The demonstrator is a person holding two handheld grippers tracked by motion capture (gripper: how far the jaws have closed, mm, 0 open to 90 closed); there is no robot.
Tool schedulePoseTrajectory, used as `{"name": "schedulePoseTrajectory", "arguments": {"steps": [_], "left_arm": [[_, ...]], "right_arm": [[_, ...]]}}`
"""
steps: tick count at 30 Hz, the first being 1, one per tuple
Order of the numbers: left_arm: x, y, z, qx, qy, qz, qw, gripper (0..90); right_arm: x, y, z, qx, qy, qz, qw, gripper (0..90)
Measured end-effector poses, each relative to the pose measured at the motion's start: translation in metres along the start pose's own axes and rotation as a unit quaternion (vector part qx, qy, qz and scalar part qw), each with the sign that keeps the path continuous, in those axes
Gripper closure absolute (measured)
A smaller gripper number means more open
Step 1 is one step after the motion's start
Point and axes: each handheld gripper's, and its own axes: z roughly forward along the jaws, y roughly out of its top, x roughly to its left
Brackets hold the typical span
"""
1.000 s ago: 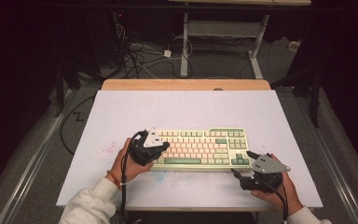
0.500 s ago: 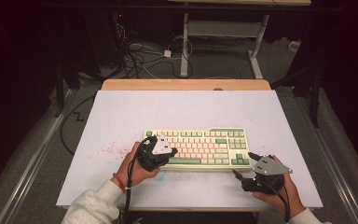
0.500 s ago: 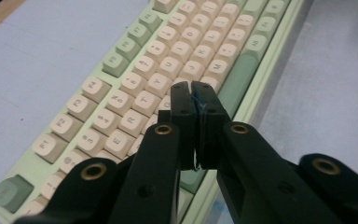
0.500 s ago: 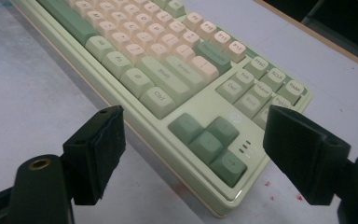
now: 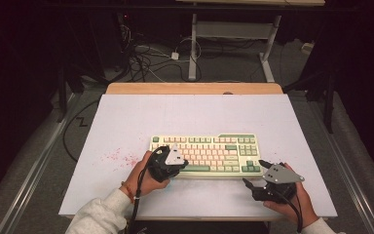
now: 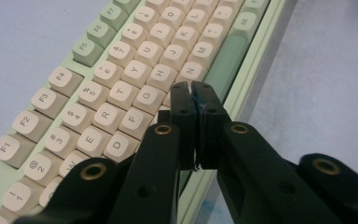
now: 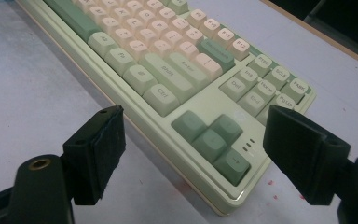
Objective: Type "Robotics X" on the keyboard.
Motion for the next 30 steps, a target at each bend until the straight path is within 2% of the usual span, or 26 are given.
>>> {"name": "schedulePoseTrajectory", "arguments": {"steps": [3,6,7,9,16,20,30], "left_arm": [[0.000,-0.001,0.003,0.005,0.001,0.000,1.0000,85.6],[0.000,-0.005,0.013,0.028,0.002,0.004,0.9996,85.7],[0.000,-0.006,0.013,0.021,0.004,0.000,0.9998,87.2],[0.000,-0.004,0.012,0.025,0.007,0.003,0.9996,86.7],[0.002,0.000,-0.002,-0.003,0.014,0.001,0.9999,84.5],[0.005,0.000,-0.006,-0.009,0.020,0.004,0.9997,83.3],[0.012,-0.005,-0.014,-0.020,0.040,-0.004,0.9990,73.9]], "right_arm": [[0.000,0.000,0.000,0.000,0.001,-0.002,1.0000,21.0],[0.001,0.000,0.001,0.001,0.003,-0.003,1.0000,21.1],[0.001,0.001,0.001,0.002,0.003,-0.004,1.0000,21.1],[0.001,0.001,0.001,0.002,0.004,-0.003,1.0000,21.0],[0.000,0.000,0.000,0.001,0.000,-0.002,1.0000,21.0],[0.000,0.000,-0.001,0.000,0.000,-0.002,1.0000,21.1],[0.000,0.001,-0.001,0.000,0.000,-0.003,1.0000,21.0]]}}
